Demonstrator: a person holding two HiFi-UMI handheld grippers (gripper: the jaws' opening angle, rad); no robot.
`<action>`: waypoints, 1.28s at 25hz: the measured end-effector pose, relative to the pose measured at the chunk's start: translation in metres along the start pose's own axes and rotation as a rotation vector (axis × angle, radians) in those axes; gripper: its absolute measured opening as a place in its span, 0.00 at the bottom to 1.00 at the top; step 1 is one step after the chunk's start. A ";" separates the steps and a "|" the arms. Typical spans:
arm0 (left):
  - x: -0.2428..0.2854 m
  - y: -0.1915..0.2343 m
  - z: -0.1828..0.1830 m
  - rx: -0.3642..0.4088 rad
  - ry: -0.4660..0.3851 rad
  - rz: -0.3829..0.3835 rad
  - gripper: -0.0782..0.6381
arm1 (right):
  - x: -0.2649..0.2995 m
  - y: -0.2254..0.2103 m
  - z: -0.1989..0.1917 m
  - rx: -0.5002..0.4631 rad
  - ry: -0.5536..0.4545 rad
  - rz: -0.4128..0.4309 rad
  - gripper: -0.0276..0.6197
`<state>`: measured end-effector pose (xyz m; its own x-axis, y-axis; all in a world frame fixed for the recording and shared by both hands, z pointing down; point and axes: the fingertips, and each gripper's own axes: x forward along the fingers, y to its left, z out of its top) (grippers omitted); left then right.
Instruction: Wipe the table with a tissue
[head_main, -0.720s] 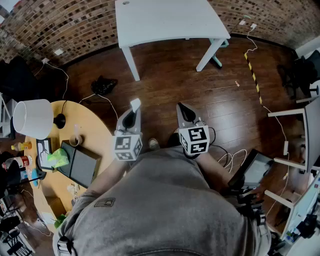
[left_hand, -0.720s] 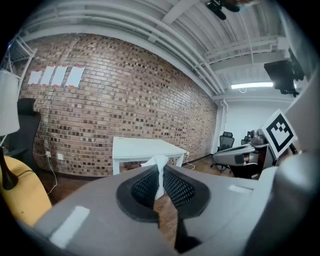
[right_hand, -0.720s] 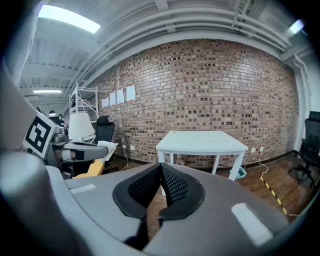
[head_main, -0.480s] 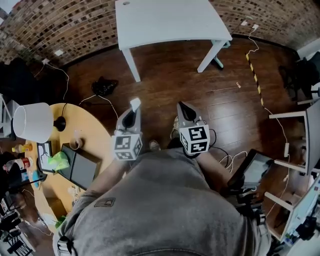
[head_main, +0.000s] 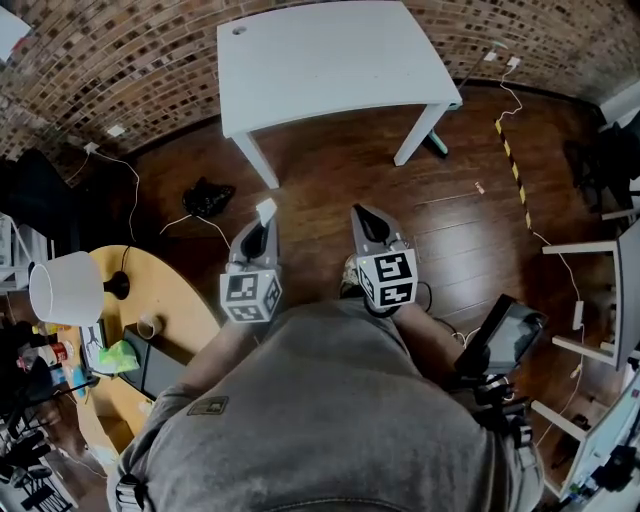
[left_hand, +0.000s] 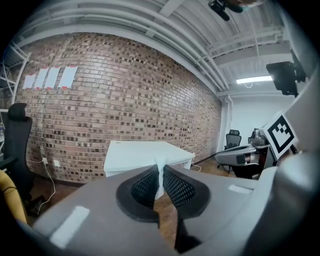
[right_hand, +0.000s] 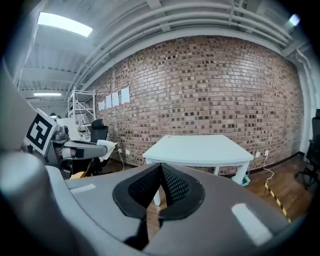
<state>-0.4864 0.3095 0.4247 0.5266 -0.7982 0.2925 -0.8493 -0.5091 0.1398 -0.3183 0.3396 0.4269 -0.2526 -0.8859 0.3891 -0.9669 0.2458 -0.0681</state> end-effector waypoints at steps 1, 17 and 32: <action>0.011 -0.003 0.005 0.004 0.001 0.002 0.14 | 0.005 -0.010 0.004 0.002 -0.002 0.002 0.06; 0.120 -0.051 0.033 0.017 0.017 0.052 0.14 | 0.048 -0.121 0.024 0.019 0.001 0.061 0.06; 0.213 -0.022 0.041 -0.009 0.052 0.023 0.14 | 0.117 -0.168 0.036 0.045 0.044 0.016 0.06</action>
<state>-0.3539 0.1372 0.4456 0.5049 -0.7916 0.3443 -0.8614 -0.4879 0.1413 -0.1868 0.1804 0.4508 -0.2671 -0.8636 0.4276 -0.9637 0.2408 -0.1155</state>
